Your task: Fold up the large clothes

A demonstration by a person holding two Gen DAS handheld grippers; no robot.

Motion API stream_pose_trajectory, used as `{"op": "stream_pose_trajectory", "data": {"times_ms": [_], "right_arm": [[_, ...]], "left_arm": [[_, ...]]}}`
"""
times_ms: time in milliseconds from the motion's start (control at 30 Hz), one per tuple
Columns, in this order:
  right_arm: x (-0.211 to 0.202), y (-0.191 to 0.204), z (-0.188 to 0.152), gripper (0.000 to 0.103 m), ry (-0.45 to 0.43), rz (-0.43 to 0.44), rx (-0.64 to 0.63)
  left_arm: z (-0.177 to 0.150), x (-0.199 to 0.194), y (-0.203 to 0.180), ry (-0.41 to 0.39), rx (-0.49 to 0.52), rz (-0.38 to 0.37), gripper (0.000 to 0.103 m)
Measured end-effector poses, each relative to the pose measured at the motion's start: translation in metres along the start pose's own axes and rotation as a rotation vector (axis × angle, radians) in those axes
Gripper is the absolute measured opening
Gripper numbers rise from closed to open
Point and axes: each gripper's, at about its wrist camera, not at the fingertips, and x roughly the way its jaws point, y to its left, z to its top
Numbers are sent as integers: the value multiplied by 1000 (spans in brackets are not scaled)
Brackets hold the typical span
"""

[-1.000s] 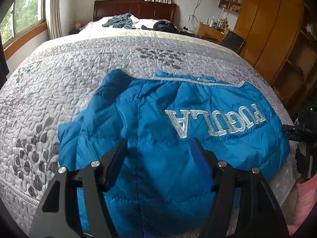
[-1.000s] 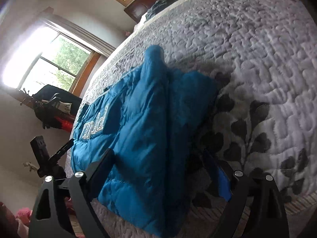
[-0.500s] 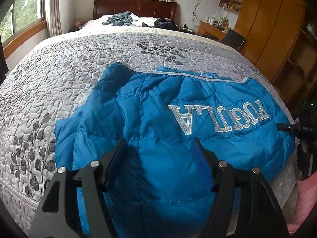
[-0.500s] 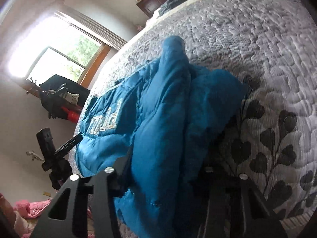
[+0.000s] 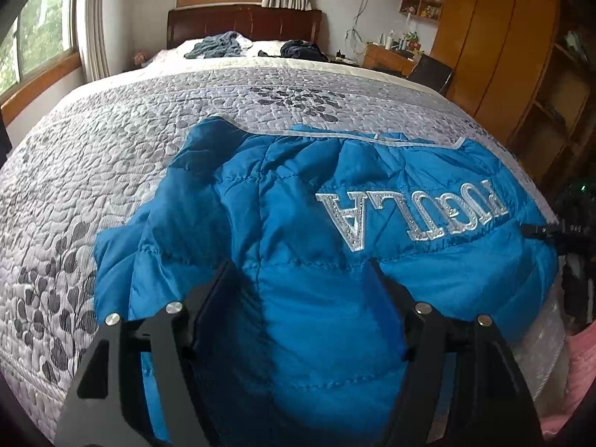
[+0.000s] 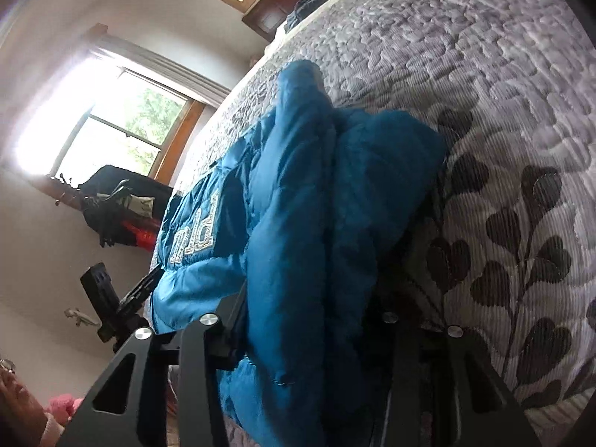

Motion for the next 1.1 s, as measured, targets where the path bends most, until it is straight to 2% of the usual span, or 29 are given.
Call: {"op": "stream_pose_trajectory", "data": {"times_ms": [167, 300, 367, 467, 567, 700, 867, 1100], "right_arm": [[-18, 42, 11, 31, -19, -64, -47], [-29, 113, 22, 30, -24, -136, -197], [-25, 159, 26, 30, -9, -184, -293], [-8, 213, 27, 29, 30, -240, -407], [23, 269, 24, 29, 86, -293, -526], [71, 321, 11, 29, 175, -364, -661], [121, 347, -10, 29, 275, -416, -765], [177, 349, -31, 30, 391, -419, -806]], "left_arm": [[2, 0, 4, -2, -4, -28, 70], [3, -3, 6, -3, -2, -53, 71], [4, -9, 11, -4, -20, -89, 71], [5, -25, 20, -29, -43, -145, 71], [5, -44, 29, -76, -37, -123, 71], [4, -65, 48, -103, -67, -146, 72], [2, -79, 70, -121, -119, -151, 71], [-2, -92, 87, -136, -165, -176, 71]]}}
